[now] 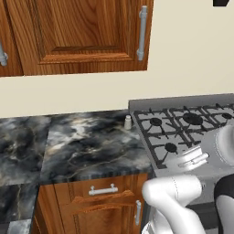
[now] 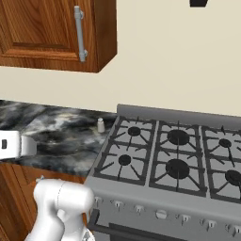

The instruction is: Collect the turmeric, ketchup, and shaker from the cabinet and place them next to the stove.

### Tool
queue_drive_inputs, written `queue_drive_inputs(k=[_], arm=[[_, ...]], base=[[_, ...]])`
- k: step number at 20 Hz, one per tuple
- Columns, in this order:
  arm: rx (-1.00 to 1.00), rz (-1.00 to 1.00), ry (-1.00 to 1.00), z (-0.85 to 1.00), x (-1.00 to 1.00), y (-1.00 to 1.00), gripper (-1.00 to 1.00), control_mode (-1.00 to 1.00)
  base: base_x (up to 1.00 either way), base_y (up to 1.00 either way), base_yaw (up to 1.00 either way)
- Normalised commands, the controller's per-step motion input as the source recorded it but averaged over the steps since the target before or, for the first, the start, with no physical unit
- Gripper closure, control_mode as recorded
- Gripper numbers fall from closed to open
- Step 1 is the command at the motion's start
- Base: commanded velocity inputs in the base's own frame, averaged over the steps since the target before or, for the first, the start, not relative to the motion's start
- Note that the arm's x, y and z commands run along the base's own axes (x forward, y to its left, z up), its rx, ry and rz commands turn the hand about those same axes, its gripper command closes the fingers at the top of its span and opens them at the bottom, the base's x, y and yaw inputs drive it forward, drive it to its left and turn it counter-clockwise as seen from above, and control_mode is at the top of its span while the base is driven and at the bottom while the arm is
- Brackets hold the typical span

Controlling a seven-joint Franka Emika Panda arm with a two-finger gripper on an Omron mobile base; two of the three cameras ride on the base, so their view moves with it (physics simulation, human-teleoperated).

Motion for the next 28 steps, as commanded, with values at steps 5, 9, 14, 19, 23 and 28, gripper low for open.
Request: queue_drive_inputs(k=[5, 9, 14, 19, 23, 28], arm=[[0.00, 0.00, 0.00, 0.00, 0.00, 0.00, -1.00, 1.00], [0.00, 0.00, 0.00, 0.00, 0.00, 0.00, -1.00, 1.00], [0.00, 0.00, 0.00, 0.00, 0.00, 0.00, -1.00, 1.00], [0.00, 0.00, 0.00, 0.00, 0.00, 0.00, -1.00, 1.00], [0.00, 0.00, 0.00, 0.00, 0.00, 0.00, -1.00, 1.00], [0.00, 0.00, 0.00, 0.00, 0.00, 0.00, -1.00, 1.00]], base=[[-0.85, 0.07, 0.18], [-0.76, 0.16, 0.35], [-0.52, 0.18, 0.44], [-0.44, 0.15, 0.45], [-0.43, 0.23, 0.45], [-0.45, 0.45, 0.43]])
